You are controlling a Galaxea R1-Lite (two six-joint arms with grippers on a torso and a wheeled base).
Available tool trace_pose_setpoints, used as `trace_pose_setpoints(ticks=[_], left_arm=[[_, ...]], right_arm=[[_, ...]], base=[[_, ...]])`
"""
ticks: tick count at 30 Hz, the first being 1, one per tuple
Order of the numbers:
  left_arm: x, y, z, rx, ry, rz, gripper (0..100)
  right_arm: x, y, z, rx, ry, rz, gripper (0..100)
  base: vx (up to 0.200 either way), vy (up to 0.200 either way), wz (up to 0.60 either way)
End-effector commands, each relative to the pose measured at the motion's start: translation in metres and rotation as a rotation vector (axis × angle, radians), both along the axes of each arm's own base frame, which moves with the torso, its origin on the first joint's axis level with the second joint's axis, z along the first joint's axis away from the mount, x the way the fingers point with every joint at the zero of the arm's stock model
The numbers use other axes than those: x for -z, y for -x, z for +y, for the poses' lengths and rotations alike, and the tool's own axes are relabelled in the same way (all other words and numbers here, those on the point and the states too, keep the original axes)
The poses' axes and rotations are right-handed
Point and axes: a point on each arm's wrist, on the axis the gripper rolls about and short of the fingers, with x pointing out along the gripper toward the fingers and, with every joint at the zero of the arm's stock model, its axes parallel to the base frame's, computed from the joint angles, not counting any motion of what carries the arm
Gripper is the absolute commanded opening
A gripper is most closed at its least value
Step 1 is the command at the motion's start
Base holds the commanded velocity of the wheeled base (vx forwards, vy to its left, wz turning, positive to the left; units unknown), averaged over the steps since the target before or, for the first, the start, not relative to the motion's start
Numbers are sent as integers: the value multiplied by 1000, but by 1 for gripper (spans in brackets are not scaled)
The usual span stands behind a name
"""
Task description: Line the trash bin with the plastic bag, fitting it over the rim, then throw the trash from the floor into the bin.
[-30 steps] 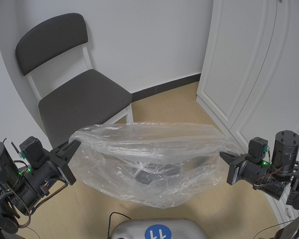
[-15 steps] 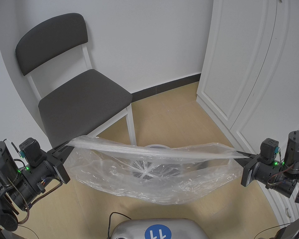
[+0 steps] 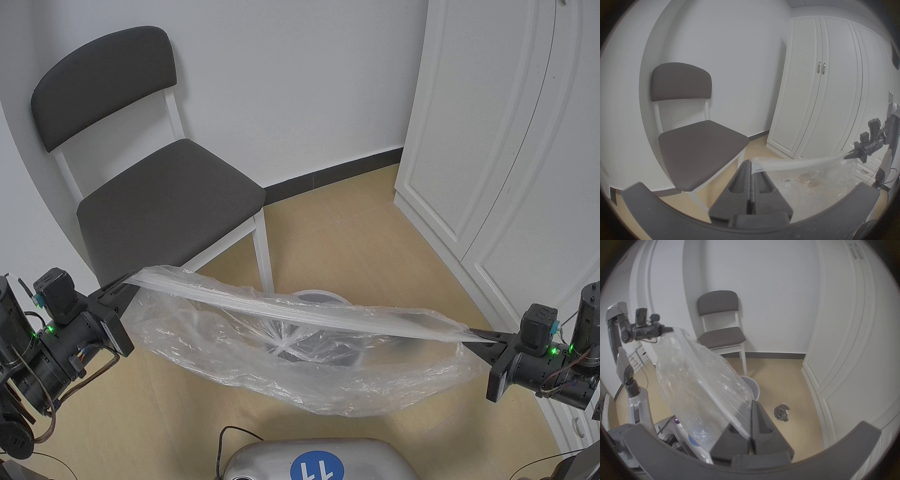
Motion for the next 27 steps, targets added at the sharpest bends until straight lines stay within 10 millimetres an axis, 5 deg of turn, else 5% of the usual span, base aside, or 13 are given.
trace_pose_setpoints(ticks=[1, 17, 27], left_arm=[[-8, -4, 2, -25, 18, -28, 0], [-30, -17, -2, -28, 146, -73, 0], [-21, -8, 0, -13, 126, -46, 0]], right_arm=[[3, 9, -6, -39, 18, -7, 0], [14, 22, -12, -208, 48, 3, 0], [8, 11, -19, -131, 47, -23, 0]], base=[[0, 0, 0], [0, 0, 0], [0, 0, 0]])
